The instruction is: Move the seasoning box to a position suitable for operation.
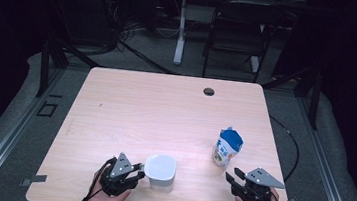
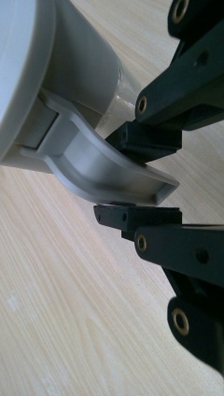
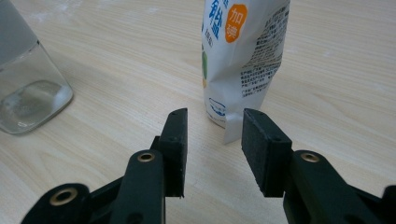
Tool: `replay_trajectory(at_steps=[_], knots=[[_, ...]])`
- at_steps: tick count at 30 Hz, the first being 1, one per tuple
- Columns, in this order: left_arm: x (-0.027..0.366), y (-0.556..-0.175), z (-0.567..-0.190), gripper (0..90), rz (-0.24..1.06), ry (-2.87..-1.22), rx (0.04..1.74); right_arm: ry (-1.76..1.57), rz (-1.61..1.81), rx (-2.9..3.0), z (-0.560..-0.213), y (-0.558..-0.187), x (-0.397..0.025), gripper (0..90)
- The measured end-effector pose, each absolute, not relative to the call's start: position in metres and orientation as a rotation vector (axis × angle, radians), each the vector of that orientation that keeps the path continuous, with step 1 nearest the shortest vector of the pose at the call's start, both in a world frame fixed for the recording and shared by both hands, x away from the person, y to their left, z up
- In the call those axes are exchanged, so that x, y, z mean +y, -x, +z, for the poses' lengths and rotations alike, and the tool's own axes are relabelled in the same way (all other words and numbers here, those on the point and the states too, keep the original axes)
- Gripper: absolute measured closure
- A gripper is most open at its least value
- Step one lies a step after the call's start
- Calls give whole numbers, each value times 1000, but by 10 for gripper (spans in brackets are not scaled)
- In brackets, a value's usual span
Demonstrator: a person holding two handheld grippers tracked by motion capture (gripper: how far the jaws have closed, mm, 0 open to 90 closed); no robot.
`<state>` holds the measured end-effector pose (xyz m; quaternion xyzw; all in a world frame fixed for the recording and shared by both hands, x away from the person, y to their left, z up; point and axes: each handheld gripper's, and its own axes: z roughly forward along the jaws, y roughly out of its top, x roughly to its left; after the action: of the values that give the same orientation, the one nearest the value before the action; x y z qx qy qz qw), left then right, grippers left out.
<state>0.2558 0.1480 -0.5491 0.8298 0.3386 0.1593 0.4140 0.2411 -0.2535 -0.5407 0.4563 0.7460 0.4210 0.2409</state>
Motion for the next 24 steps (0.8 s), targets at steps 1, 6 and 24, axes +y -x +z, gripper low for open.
replay_trajectory(at_steps=[1,6,24], knots=[[149,-256,-548,678,393,-2076,849,-1246,1151,2041,-541,-241,-253,621],[154,-251,-542,647,378,-2063,845,-1244,1150,2048,-540,-240,-253,620],[173,-239,-517,606,331,-1991,834,-1144,1208,2087,-527,-234,-230,605]])
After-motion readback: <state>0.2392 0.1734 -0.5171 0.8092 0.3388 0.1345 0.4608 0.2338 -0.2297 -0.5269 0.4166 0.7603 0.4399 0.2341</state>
